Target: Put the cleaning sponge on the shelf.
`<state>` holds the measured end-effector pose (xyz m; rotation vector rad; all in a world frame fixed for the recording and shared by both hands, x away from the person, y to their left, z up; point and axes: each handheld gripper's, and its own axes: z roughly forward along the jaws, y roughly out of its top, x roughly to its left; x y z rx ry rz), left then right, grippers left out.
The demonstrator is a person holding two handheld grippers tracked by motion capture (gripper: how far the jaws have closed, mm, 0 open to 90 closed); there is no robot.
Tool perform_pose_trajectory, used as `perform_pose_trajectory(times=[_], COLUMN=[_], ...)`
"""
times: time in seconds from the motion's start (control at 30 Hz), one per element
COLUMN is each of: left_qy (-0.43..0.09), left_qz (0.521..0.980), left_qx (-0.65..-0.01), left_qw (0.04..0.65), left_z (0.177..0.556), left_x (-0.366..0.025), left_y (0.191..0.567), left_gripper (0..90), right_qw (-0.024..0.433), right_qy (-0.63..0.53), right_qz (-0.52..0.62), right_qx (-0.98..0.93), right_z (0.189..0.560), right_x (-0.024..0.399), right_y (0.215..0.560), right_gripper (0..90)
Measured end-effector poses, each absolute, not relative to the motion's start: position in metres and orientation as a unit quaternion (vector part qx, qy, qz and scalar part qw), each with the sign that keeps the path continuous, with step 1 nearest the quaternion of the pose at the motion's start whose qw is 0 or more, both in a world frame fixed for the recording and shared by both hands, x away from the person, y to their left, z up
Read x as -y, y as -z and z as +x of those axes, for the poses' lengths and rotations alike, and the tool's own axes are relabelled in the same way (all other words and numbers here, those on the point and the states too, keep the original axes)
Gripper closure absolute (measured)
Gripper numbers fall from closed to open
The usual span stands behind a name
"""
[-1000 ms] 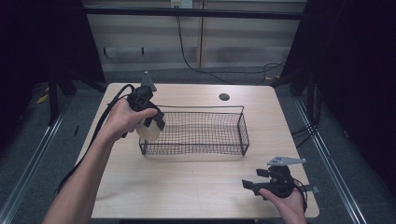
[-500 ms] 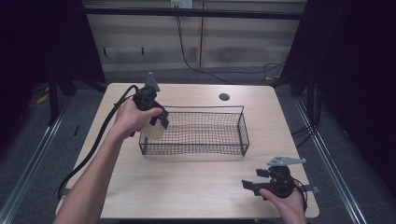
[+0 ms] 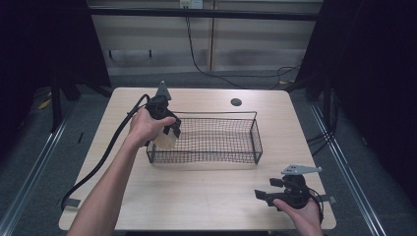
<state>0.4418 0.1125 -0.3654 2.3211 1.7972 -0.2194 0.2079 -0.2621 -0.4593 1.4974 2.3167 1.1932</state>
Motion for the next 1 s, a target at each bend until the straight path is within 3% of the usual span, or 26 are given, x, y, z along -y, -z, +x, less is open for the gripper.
perform_pose_trajectory(times=[1.0], left_qy=[0.064], left_qz=[0.738], left_qx=[-0.67], left_qw=[0.053], left_z=[0.453], left_x=[-0.11], left_y=[0.405], left_gripper=[27.4], right_qw=[0.066], right_qy=[-0.397], right_qz=[0.494], right_qx=[-0.771], right_z=[0.208], right_x=[0.261], right_y=[0.46], right_gripper=[19.5])
